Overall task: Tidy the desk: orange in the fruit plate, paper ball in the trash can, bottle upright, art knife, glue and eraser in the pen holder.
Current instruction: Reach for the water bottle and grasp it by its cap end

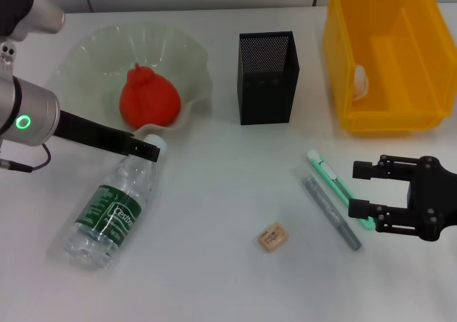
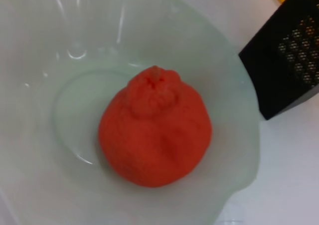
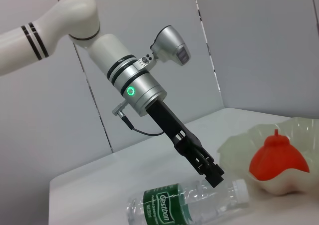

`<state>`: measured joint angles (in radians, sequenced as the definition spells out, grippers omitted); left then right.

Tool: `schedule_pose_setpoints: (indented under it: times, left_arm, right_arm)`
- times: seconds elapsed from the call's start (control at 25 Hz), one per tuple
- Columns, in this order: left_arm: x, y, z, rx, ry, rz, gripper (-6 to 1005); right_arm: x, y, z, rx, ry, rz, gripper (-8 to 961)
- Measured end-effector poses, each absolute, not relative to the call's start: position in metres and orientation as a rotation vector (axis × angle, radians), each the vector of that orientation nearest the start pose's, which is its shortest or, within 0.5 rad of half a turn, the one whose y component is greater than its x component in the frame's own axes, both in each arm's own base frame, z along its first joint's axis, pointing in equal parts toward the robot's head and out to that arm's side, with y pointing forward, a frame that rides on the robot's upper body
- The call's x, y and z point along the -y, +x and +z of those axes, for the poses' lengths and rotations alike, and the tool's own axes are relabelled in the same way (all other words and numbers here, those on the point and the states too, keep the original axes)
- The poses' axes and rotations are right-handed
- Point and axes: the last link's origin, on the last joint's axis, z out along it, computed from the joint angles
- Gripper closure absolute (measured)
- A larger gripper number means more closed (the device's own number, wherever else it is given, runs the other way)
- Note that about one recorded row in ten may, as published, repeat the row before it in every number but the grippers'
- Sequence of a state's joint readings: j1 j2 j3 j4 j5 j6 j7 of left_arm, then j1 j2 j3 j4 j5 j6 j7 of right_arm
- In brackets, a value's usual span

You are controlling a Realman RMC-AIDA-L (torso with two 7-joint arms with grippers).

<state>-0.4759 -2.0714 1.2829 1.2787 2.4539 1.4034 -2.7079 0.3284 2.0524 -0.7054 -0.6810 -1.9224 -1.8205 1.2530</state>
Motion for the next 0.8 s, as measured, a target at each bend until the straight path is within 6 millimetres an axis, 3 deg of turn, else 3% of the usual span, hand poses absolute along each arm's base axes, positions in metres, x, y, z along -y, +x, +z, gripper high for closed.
schedule_pose_setpoints:
  times: [0.8]
  left_arm:
    - [-0.346,-0.199,-0.039,1.207,-2.472,0.235,200]
  right_arm:
    - [-0.252,0.296,0.018,-0.589,-2.773,0.881,290]
